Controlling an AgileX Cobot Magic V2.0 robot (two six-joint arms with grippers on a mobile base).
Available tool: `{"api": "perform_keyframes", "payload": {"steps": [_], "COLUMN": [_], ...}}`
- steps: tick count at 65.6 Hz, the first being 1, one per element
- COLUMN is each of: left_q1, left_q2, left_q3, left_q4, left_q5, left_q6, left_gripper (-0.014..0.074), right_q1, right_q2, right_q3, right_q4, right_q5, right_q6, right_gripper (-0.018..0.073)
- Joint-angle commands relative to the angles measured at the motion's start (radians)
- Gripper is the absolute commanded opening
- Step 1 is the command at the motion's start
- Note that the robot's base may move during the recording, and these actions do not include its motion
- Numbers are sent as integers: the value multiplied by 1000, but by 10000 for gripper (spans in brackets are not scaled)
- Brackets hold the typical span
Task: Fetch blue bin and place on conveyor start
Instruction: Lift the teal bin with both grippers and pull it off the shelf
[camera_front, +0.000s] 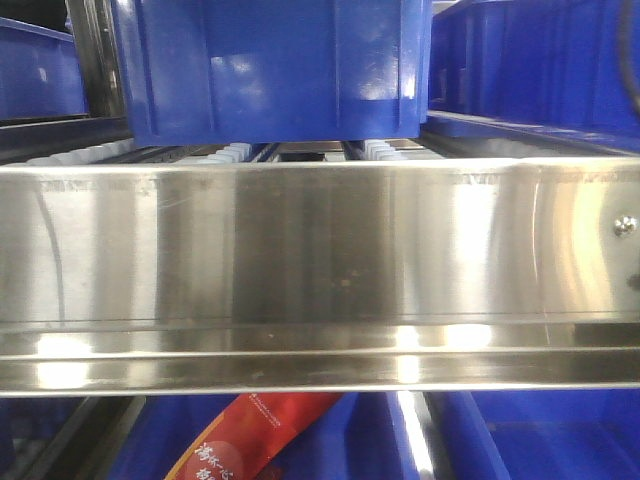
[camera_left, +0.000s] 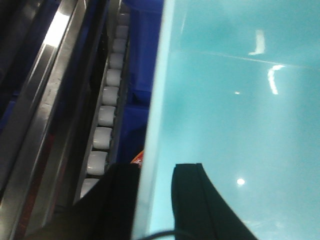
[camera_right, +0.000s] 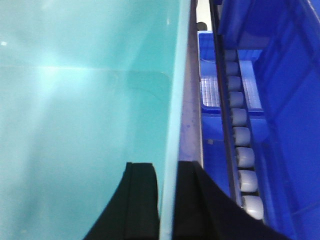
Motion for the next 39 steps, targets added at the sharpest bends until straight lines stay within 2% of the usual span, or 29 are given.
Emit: {"api": "perform_keyframes", "payload": {"steps": [1,15,39], "left_q1": [-10,-10,-10], "left_q2": [-17,-17,-17], "left_q3": [-8,-8,-8], "left_q4": [-1,10,20], "left_q5": [-9,-6,-14], "left_q6": [33,33,33], "left_gripper": [-111,-111,-111], "right_q1": [1,1,1], "right_q2": [-21,-20,-20], "right_q3": [31,35,35], "right_q4": [-50,-50,-50], "right_q5": [-67,-130,-129], "right_q6": [-5,-5,-5], "right_gripper": [-154,-154,-154]}}
